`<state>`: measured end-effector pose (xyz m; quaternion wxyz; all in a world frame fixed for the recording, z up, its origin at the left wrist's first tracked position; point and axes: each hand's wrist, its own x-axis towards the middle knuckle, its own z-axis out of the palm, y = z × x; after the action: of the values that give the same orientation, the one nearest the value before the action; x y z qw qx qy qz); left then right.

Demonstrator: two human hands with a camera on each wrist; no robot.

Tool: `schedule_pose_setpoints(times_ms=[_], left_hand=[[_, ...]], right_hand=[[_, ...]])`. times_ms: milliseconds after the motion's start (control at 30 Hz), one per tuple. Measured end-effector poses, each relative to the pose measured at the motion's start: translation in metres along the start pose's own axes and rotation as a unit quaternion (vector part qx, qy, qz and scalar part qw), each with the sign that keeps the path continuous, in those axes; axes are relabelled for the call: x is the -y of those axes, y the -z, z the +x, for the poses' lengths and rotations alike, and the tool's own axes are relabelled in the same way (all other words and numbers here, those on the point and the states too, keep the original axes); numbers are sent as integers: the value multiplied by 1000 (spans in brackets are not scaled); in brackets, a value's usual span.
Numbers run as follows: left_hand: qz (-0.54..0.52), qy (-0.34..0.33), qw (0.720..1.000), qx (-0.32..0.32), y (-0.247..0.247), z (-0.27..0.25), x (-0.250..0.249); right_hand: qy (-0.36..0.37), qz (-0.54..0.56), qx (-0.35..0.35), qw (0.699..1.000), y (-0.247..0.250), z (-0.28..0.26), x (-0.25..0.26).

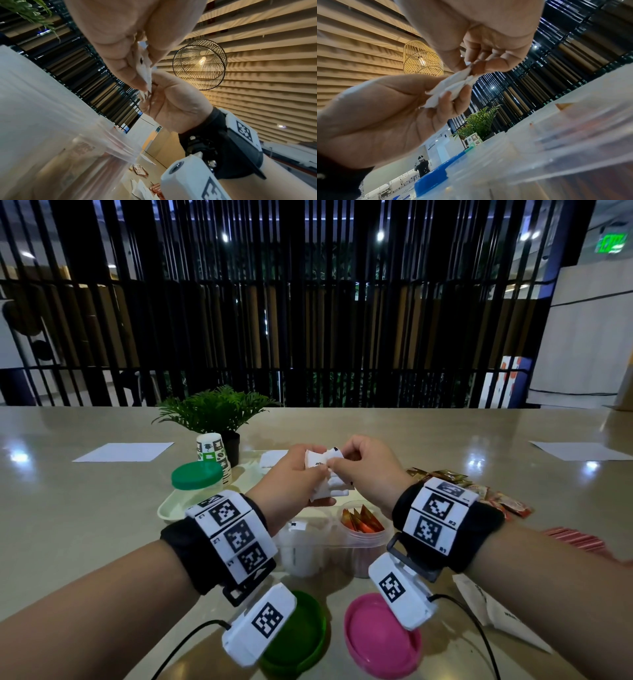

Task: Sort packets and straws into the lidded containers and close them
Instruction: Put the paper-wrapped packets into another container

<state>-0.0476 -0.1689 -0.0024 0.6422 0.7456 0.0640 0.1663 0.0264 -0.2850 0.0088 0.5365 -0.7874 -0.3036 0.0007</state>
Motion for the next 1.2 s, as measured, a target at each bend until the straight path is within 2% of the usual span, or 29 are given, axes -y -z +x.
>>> schedule_pose_setpoints(times_ms=[67, 133, 233, 367, 567, 833, 967, 1100, 1200], left_hand=[[28, -7, 1000, 3, 3, 1, 0], [59, -23, 998, 6, 6, 0, -1], [111, -44, 993, 11, 7, -3, -3], [85, -53, 995, 21, 4, -5, -4], [102, -70, 992, 29, -1, -8, -6], [118, -81, 988, 62, 7, -8, -4], [87, -41, 994, 58, 11, -7, -3], [7, 13, 998, 65, 8, -7, -4], [18, 4, 998, 59, 7, -4, -4]], right_hand=[[-30, 7, 18, 999, 2, 1, -1], [-91, 34, 85, 992, 5, 2, -2], [-160, 184, 198, 949, 8, -5, 5], [-167, 285, 213, 920, 5, -10, 13], [-149, 334, 217, 905, 3, -9, 11], [-113, 319, 245, 908, 4, -9, 3], [-97, 279, 215, 931, 9, -7, 2], [-47, 241, 228, 942, 9, -7, 4], [4, 177, 239, 955, 7, -11, 9]])
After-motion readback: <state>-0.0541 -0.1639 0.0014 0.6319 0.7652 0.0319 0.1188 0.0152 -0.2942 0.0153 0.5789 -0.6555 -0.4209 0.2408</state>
